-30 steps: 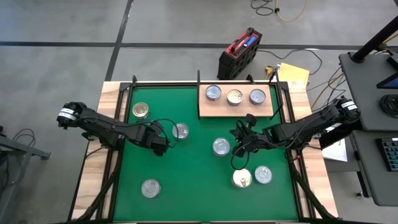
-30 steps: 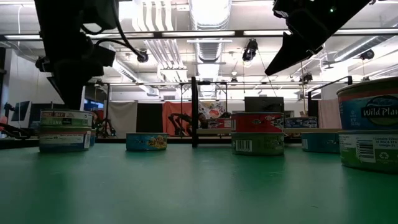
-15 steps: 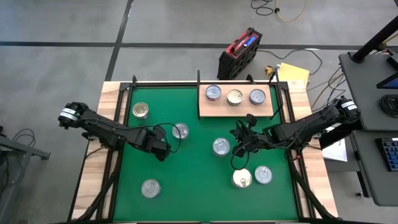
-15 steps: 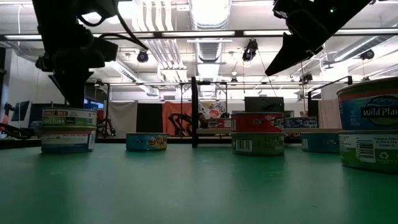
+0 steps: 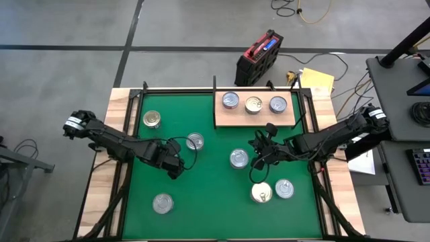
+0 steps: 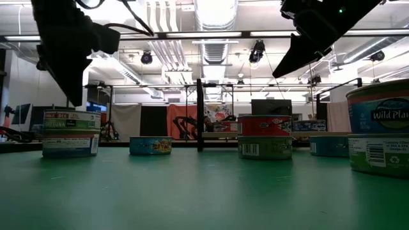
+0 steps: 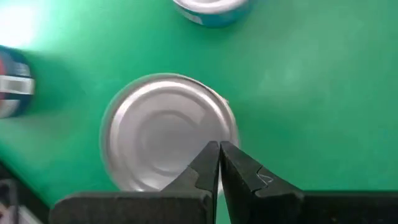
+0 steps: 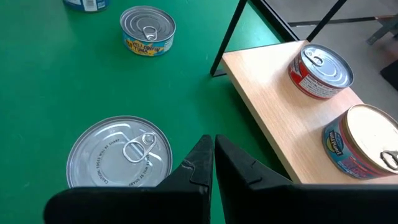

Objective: Stack canned seafood by type on shelf
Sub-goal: Put the green tuna can on the shelf

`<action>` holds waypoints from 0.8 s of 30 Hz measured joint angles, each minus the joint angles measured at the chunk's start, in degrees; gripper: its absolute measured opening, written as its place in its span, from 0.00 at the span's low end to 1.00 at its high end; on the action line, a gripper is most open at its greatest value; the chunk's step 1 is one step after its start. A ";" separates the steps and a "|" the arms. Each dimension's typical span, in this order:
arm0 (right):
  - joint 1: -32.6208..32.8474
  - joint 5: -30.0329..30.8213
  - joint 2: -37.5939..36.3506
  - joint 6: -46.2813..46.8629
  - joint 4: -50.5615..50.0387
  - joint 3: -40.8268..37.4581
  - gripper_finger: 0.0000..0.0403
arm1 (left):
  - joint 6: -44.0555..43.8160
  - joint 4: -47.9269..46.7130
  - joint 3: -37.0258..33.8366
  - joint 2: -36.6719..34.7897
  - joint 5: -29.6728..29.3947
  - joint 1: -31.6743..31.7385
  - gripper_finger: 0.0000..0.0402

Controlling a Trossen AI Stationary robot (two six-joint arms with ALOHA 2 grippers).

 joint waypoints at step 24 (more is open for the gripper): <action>0.00 0.03 0.00 0.42 0.65 0.00 0.02 | -2.93 2.38 -2.65 -0.06 -2.83 -2.45 0.00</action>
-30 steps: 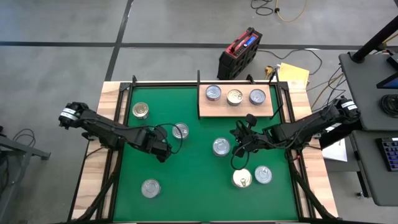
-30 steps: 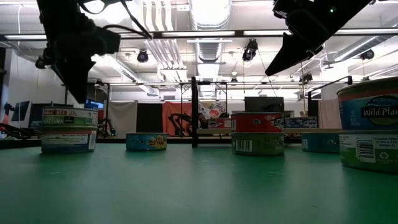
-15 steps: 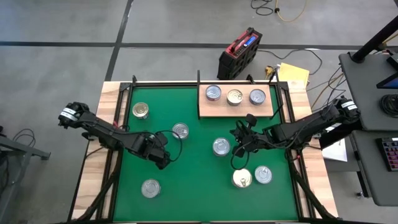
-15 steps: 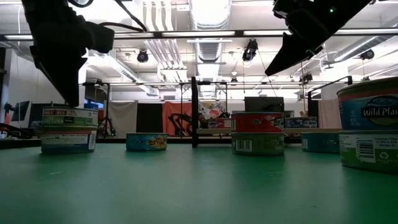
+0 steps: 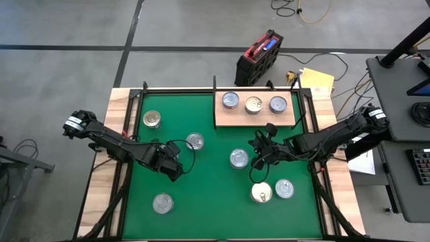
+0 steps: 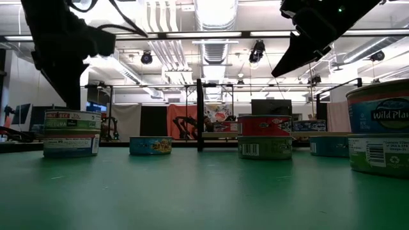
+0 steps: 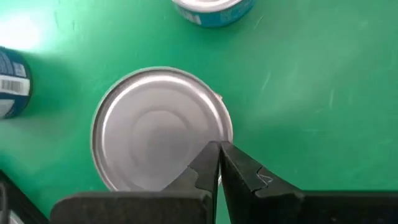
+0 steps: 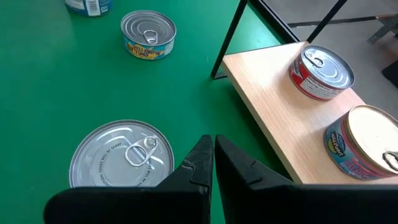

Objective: Stack canned seafood by type on shelf
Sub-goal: Put the green tuna can on the shelf

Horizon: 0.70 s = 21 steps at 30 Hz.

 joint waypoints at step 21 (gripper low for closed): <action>0.00 -0.01 0.00 0.00 1.39 0.00 0.02 | 0.53 8.76 0.54 7.44 2.00 -2.37 0.00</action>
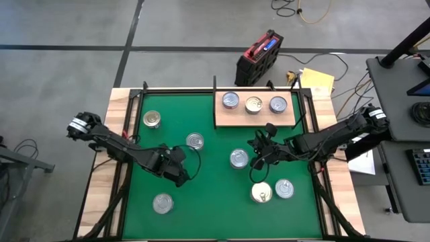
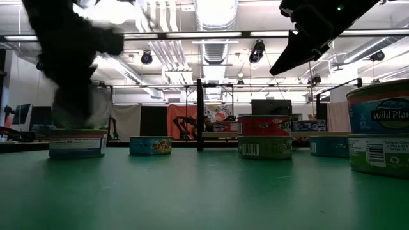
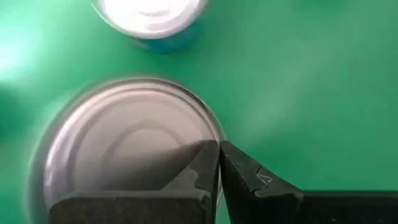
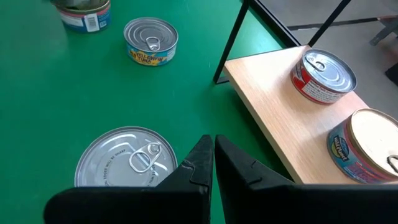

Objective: Stack canned seafood by type on shelf
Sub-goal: Put the green tuna can on the shelf

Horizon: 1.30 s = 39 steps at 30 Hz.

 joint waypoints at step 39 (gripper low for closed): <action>-1.43 -4.06 1.19 -5.31 17.73 0.31 0.02 | 10.68 -7.75 4.51 -11.84 -17.33 -2.92 0.00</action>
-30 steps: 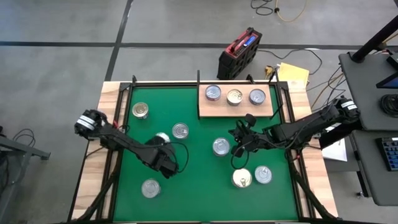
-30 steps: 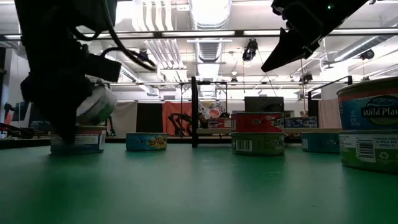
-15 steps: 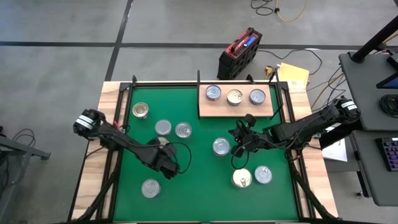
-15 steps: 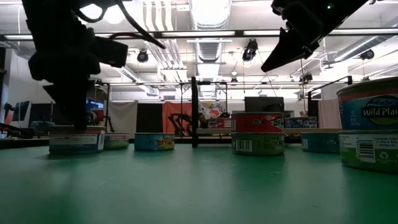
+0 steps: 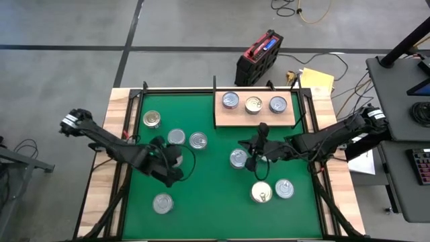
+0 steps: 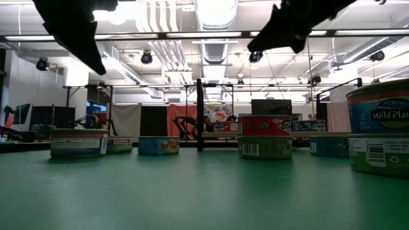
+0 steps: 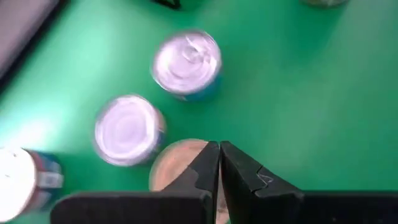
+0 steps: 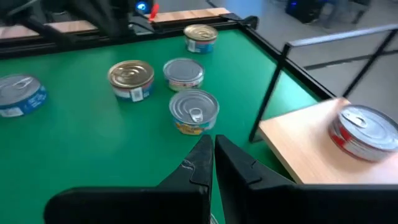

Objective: Stack canned seafood by type on shelf
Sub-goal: Put the green tuna can on the shelf

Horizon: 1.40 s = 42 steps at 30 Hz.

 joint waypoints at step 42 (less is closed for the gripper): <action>-4.07 -2.03 3.56 1.83 -18.75 10.86 0.02 | 21.13 27.09 -14.12 8.06 18.55 29.74 0.00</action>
